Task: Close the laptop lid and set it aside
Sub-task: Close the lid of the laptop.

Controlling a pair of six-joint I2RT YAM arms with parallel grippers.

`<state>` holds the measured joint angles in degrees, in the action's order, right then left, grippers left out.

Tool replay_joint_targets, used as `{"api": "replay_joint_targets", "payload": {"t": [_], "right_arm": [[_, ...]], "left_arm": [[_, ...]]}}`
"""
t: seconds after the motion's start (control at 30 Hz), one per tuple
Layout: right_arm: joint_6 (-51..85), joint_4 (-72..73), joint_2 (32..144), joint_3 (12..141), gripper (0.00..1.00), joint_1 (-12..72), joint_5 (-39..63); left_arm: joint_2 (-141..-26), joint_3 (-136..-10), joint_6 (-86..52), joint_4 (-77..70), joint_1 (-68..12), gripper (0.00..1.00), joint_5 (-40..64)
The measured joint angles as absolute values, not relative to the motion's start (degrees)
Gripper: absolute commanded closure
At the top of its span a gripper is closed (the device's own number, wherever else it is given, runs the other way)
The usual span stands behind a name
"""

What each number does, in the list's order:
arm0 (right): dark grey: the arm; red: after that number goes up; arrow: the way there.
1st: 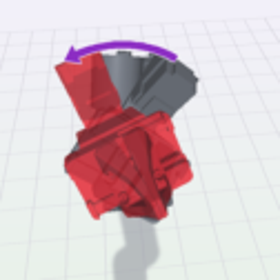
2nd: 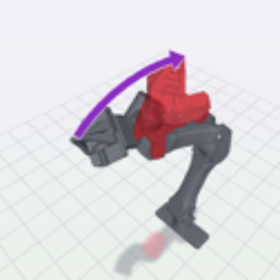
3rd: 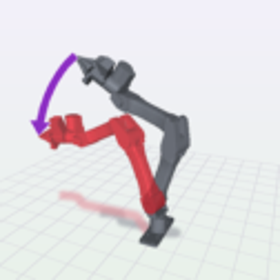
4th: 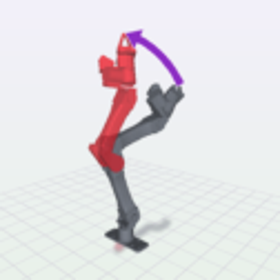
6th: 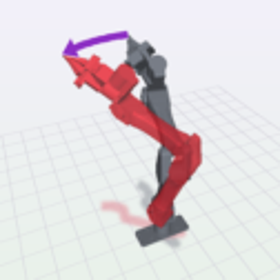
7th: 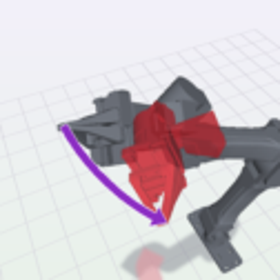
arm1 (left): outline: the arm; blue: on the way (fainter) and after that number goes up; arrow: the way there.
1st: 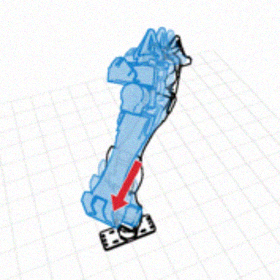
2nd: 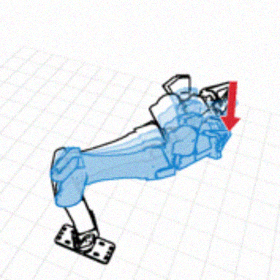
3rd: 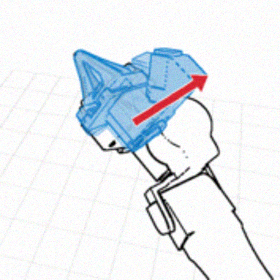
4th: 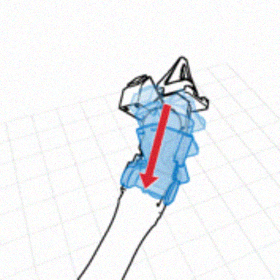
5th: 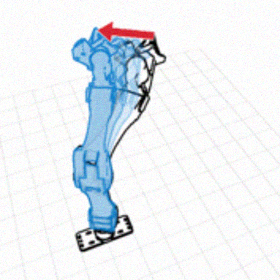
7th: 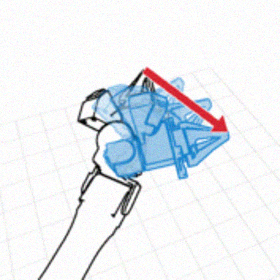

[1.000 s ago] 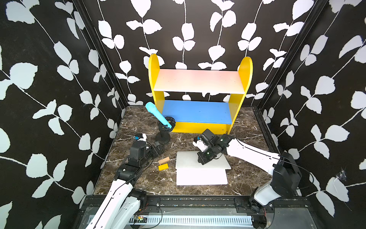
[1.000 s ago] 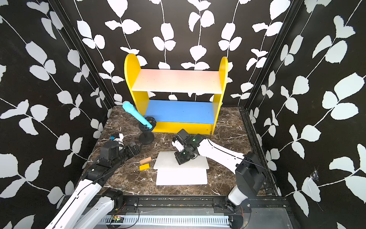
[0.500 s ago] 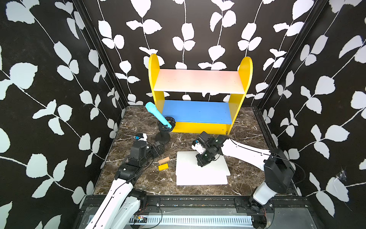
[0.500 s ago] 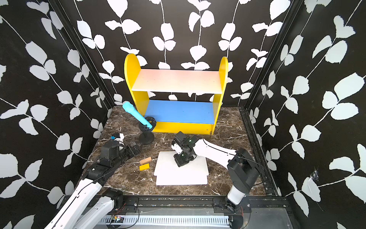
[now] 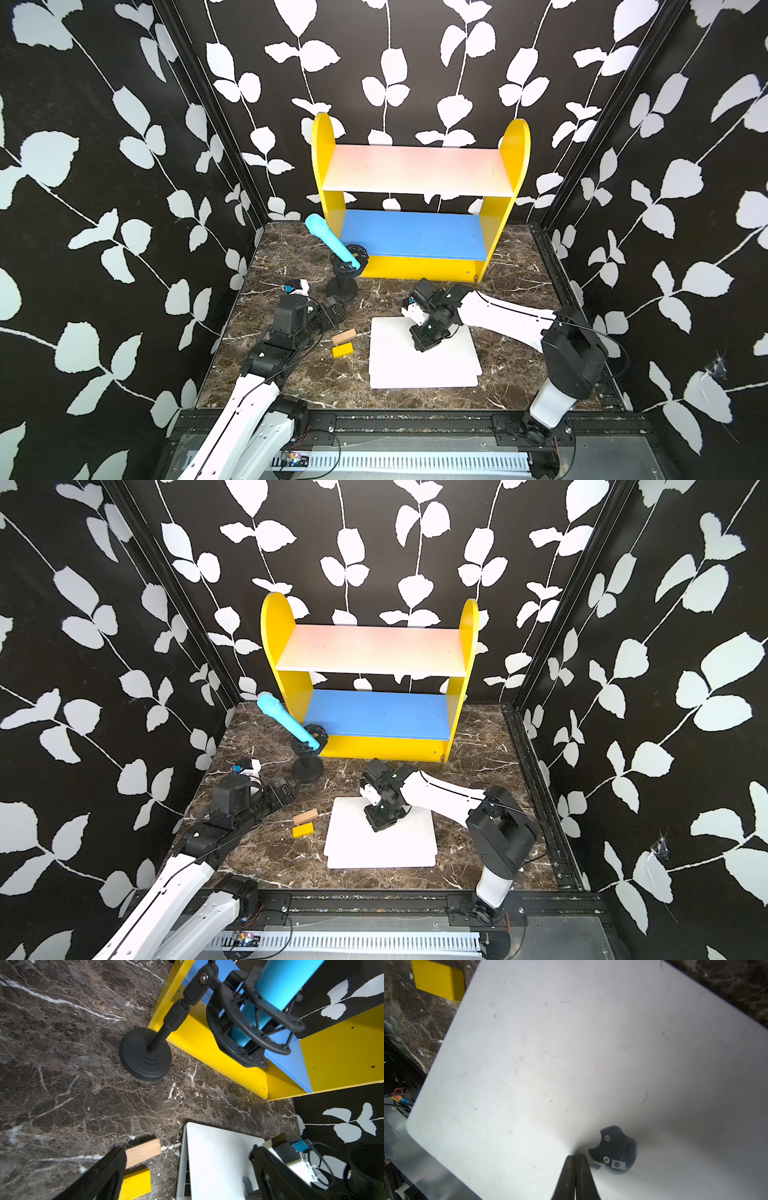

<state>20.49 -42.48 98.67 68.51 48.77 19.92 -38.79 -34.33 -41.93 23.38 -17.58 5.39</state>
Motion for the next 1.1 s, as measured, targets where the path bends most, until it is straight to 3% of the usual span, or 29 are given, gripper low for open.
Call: {"api": "replay_joint_targets", "payload": {"t": [0.73, 1.1], "right_arm": [[19.90, -42.19, 103.61, 68.51, 0.85, 48.77, 18.61], [19.09, -42.09, 99.70, 67.44, 0.59, 48.77, 18.33]], "left_arm": [[-38.83, -34.33, -41.34, 23.27, -17.72, 0.04, 5.63], [-40.69, -34.35, -40.25, 23.35, -20.47, 0.04, 6.37]]}}
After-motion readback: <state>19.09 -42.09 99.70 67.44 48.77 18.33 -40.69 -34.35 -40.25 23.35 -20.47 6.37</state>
